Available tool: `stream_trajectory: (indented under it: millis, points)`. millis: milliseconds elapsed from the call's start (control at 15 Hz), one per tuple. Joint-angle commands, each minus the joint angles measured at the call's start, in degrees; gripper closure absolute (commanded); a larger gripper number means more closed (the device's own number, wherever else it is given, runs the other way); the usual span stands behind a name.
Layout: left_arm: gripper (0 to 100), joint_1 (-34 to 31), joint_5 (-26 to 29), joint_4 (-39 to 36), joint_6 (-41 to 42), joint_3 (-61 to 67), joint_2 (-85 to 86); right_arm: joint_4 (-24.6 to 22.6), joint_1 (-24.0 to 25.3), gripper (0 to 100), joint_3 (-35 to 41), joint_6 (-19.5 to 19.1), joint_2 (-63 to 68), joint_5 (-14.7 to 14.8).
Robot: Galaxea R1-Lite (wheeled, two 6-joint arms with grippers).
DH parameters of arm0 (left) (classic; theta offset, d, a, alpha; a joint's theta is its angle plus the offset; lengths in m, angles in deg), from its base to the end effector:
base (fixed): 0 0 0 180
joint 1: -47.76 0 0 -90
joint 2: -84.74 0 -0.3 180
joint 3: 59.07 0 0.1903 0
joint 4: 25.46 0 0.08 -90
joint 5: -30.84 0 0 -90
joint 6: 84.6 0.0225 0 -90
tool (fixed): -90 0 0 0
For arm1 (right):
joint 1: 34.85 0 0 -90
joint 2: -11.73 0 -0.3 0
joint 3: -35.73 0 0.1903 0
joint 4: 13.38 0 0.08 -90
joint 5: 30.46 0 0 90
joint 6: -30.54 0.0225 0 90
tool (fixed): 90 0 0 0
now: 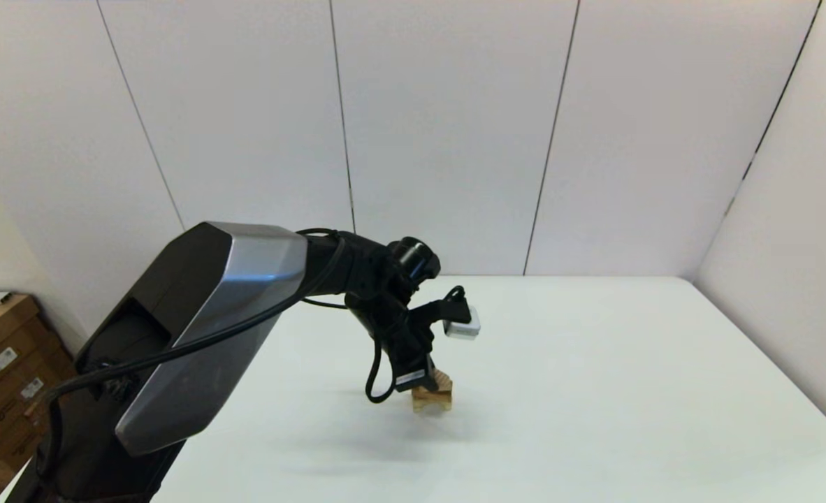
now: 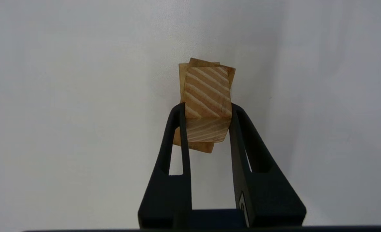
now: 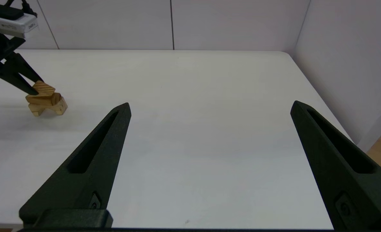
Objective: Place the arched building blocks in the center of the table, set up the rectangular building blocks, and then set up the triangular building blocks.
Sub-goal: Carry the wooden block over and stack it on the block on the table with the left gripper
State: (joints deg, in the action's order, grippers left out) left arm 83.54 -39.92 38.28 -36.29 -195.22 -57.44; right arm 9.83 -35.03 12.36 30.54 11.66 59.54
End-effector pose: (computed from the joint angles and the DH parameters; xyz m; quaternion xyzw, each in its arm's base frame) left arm 0.3699 -0.2757 0.0690 0.3728 0.3614 -0.5773 0.6302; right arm -0.0229 0.0001 0.0757 0.0000 -0.0020 -0.0016 1.0000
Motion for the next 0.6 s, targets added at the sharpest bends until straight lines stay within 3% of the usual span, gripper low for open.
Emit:
stream_trajectory:
  millis: [67, 600]
  points:
    - [100, 0.0, 0.1, 0.2, 0.2, 0.1, -0.2, 0.0, 0.0, 0, 0.0, 0.0, 0.0, 0.0]
    - [100, 0.0, 0.0, 0.7, 0.2, 0.2, -0.3, 0.0, 0.0, 0, 0.0, 0.0, 0.0, 0.0]
